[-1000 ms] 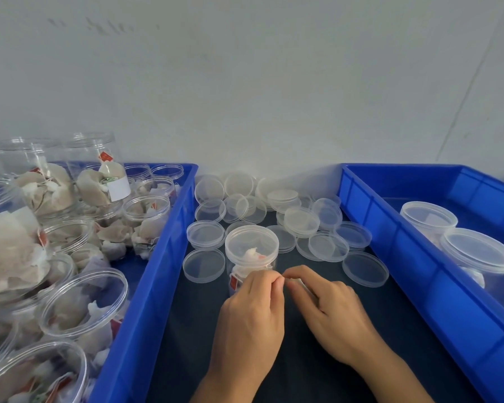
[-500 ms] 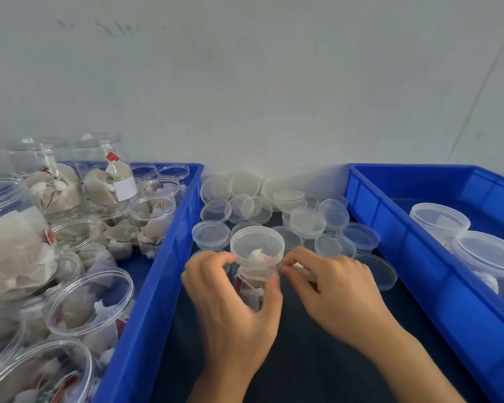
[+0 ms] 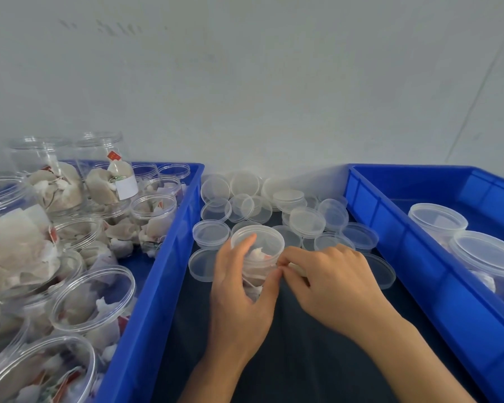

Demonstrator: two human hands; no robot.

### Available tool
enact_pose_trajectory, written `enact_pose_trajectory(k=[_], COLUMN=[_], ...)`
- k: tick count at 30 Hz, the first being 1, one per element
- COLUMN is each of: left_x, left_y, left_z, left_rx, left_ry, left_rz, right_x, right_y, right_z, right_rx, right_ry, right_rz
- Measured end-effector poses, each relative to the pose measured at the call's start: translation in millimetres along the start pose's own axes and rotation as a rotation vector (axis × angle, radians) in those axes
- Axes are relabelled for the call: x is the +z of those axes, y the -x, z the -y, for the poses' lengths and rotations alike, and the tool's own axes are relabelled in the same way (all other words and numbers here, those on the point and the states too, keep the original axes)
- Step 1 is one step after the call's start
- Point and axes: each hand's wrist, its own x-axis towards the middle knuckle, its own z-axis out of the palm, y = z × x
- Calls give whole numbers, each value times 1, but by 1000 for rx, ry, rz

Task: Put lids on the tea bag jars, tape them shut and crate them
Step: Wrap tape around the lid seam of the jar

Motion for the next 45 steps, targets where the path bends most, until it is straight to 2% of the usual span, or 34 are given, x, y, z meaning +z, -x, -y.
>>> enact_pose_trajectory(k=[5, 9, 19, 21, 35, 41, 45], left_x=[0, -1, 0, -1, -7, -9, -12], left_y=[-1, -1, -1, -1, -8, -11, -16], left_z=[2, 3, 4, 2, 7, 9, 13], left_rx=[-8, -4, -21, -5, 23, 52, 73], left_ry=[-10, -26, -27, -24, -85, -92, -93], left_rz=[-3, -8, -10, -12, 33, 64, 103], right_x=[4, 4, 6, 7, 19, 24, 25], right_y=[-2, -1, -2, -2, 2, 0, -4], right_z=[-2, -1, 3, 3, -2, -15, -16], right_rx=[23, 41, 7, 7, 64, 73, 84], right_ry=[60, 87, 189, 203, 130, 137, 211], right_rz=[79, 77, -53, -37, -167, -133, -19])
